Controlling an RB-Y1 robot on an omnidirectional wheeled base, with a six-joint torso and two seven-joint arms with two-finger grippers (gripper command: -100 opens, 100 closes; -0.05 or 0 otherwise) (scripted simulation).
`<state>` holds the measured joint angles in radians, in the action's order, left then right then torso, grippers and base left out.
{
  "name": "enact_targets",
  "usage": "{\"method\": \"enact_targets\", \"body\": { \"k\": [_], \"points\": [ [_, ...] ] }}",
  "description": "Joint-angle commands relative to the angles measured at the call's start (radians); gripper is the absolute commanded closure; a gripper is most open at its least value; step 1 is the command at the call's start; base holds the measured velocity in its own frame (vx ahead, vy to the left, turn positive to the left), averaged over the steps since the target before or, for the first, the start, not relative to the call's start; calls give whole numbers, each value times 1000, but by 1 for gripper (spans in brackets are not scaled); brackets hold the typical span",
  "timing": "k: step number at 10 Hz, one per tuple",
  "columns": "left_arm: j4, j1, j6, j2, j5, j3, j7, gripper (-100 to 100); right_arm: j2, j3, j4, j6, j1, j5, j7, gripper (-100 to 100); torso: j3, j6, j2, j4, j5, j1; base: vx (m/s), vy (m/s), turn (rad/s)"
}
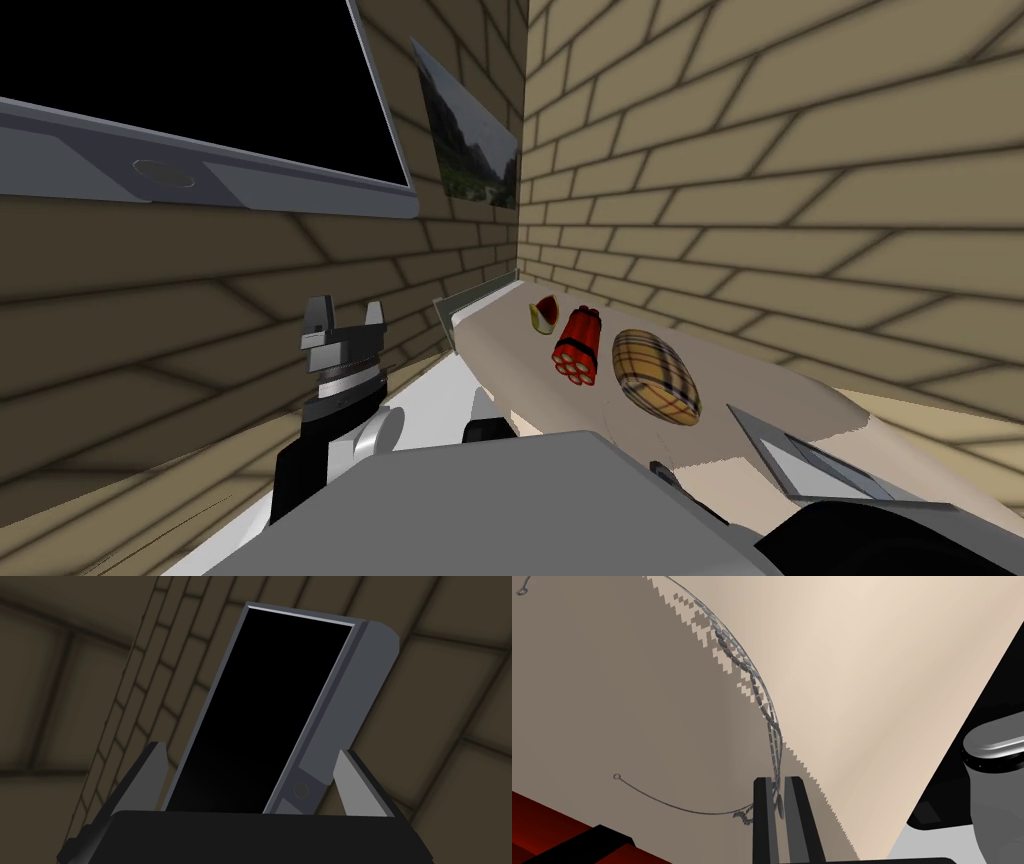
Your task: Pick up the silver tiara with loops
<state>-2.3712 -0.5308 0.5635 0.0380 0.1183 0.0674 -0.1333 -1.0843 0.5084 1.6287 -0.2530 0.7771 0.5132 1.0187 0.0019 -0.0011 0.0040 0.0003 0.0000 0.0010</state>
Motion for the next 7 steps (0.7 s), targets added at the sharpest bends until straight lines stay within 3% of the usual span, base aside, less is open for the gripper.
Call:
{"method": "enact_targets", "body": {
  "k": [1, 2, 5, 6, 7],
  "points": [
    [0, 0, 0, 0, 0, 0, 0, 0, 0, 0, 0, 0, 0, 0, 0, 0, 0, 0, 0, 0, 0, 0, 0, 0, 0],
    [0, 0, 0, 0, 0, 0, 0, 0, -33, -5, 34, -4, 18, -4, 8, 100, 0, 0, 0, 0, 0, 0, 7, 11, -118],
    [0, 0, 0, 0, 0, 0, 0, 0, -74, -16, 86, -14, 47, -13, 11, 100, 0, 1, 0, 0, 0, 2, 11, 15, -86],
    [0, 0, 0, 0, 0, 0, 0, 0, -66, -13, 78, -14, 41, -12, 11, 100, 0, 1, -1, 0, 0, 1, 3, 6, -14],
    [0, 0, 0, 0, 0, 0, 0, 0, -68, -13, 81, -15, 42, -12, 11, 0, 0, 1, 0, 0, 0, 1, 0, 0, 0]
  ]
}}
